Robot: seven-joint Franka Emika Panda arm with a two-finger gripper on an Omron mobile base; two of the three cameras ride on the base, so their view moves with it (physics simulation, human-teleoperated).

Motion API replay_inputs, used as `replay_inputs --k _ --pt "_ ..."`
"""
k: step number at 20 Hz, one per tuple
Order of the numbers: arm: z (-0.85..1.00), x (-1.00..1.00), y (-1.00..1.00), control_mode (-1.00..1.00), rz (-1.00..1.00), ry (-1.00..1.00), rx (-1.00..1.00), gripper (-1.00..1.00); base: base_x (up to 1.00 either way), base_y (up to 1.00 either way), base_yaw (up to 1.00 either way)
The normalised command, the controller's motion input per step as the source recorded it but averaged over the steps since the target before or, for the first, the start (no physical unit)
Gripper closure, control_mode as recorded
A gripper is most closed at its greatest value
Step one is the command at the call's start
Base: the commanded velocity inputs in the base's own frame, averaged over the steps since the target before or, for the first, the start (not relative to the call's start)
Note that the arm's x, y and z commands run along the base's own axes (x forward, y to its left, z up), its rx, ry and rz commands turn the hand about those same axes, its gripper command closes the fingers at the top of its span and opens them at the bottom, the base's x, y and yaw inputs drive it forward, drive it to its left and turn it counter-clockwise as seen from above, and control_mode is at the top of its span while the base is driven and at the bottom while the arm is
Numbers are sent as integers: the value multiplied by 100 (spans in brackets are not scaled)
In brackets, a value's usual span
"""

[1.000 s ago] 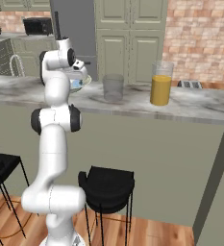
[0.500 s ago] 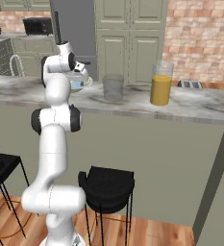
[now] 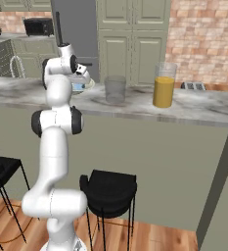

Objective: There are two ice cubes in the ice bowl. Place both ice cubes in the glass cup.

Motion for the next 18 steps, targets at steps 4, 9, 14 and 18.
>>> replay_inputs --k 4,9,14,18 --pt "0 -42 -20 -100 0 0 0 100 0 0 0" --pt "18 -72 -39 -100 0 0 0 100 0 0 0" --pt "67 -54 -21 -100 -4 0 0 100 0 0 0" --pt "60 -75 -42 -100 -9 2 0 100 0 0 0"
